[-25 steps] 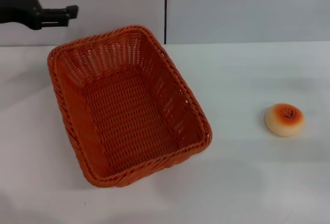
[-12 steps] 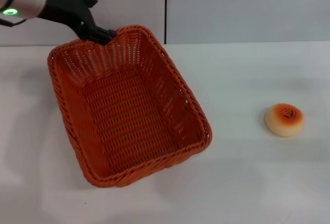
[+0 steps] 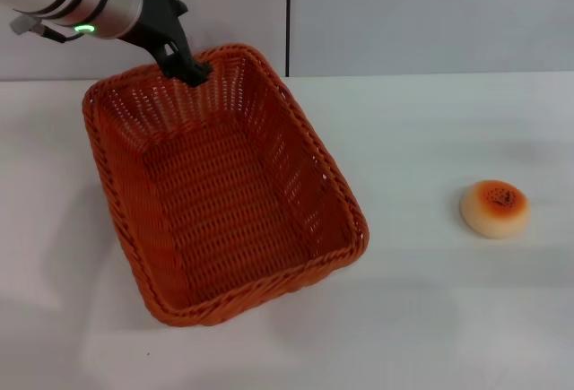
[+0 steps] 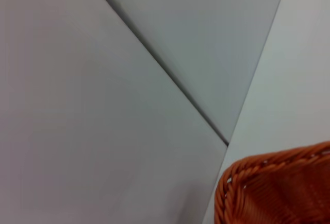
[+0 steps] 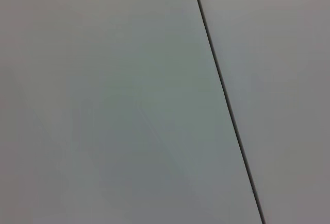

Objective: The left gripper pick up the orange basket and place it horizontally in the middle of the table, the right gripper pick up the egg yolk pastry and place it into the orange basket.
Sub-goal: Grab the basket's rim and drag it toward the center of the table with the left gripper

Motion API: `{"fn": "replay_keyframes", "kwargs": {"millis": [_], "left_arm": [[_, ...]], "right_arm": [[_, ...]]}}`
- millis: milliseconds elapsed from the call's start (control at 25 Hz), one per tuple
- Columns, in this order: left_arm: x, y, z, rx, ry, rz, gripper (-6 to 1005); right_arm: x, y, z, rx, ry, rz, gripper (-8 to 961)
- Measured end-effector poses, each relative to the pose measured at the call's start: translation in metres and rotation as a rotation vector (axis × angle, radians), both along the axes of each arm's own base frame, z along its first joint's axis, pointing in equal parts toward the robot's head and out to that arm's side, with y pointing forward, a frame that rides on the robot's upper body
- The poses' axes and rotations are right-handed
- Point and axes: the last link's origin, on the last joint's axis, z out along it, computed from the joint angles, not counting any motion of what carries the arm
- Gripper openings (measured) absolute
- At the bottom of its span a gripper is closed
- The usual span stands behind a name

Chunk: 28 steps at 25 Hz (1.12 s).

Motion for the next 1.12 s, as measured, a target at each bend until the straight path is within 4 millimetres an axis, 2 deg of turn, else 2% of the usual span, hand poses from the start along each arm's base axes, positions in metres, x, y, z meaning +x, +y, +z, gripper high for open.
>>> {"fn": "replay_keyframes", "kwargs": {"millis": [400, 520, 1000, 1120], "left_arm": [[-0.007, 0.009, -0.007, 0.034, 0.116, 0.012, 824], [-0.016, 0.011, -0.02, 0.005, 0.161, 0.033, 814], [-0.024, 0.016, -0.031, -0.014, 0.181, 0.049, 777], [-0.034, 0.02, -0.041, -0.036, 0.204, 0.067, 768]], "right_arm": [[0.002, -0.002, 0.0, 0.0, 0.0, -0.004, 517], [0.003, -0.004, 0.001, 0.0, 0.006, -0.005, 517], [0.004, -0.006, 0.001, -0.001, 0.012, -0.009, 517], [0.005, -0.006, 0.001, -0.003, 0.012, -0.011, 517]]}}
